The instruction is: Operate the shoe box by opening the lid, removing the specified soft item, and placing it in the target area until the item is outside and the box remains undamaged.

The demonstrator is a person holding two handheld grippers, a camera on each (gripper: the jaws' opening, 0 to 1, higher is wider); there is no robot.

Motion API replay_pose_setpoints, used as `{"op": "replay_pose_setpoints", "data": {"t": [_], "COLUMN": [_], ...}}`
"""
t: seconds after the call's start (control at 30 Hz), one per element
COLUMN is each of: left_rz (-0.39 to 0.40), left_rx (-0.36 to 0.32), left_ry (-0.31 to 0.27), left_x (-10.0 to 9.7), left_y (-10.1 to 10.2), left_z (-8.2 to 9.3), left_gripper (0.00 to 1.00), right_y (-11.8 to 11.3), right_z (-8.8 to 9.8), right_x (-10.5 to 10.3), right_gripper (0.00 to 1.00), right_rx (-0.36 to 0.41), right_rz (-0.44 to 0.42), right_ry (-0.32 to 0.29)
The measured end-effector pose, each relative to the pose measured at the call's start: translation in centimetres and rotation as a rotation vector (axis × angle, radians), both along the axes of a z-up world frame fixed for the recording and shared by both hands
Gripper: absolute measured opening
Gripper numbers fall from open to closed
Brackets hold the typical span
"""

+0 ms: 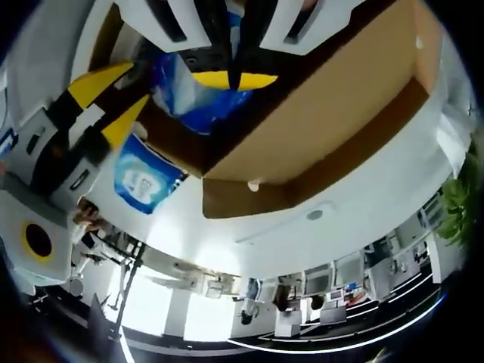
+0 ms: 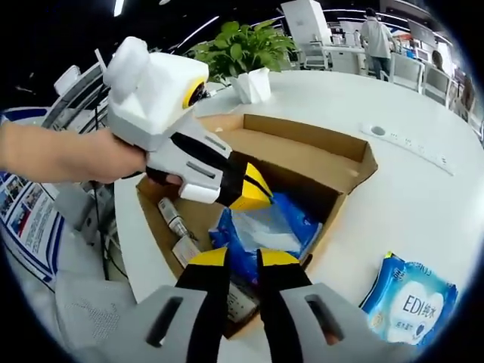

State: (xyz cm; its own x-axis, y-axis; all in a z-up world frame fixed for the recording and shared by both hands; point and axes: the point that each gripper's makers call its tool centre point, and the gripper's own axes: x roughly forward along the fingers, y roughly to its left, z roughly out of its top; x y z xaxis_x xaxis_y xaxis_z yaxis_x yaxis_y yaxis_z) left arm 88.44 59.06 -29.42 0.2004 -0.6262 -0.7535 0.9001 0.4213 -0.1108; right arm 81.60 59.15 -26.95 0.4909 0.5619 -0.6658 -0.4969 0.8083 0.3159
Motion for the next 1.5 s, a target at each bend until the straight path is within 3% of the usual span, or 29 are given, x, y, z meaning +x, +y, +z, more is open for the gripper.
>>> {"op": "replay_pose_setpoints", "data": {"t": [0.27,0.5,0.93,1.13,1.5], "left_rz": [0.000,0.000,0.008,0.009,0.015], "left_rx": [-0.001,-0.003,-0.015,-0.015,-0.021], "left_ry": [0.007,0.015,0.032,0.038,0.049], "left_x": [-0.1,-0.1,-0.3,-0.4,-0.2], "left_y": [0.0,0.0,0.1,0.2,0.1], "left_z": [-0.2,-0.2,0.0,-0.1,0.0], "left_gripper": [0.00,0.00,0.00,0.00,0.00], "right_y": [0.4,1.3,2.3,2.4,2.5], "right_z": [-0.2,-0.5,-1.5,-2.1,-3.4], "right_x": [-0.2,-0.2,-0.7,-0.3,0.0], "right_gripper": [0.15,0.14,0.12,0.12,0.02], "right_rx": [-0.020,-0.094,-0.142,-0.251,-0.295], "right_rz": [0.069,0.263,0.404,0.570,0.655], "right_ry": [0.004,-0.055,-0.061,-0.113,-0.106]}}
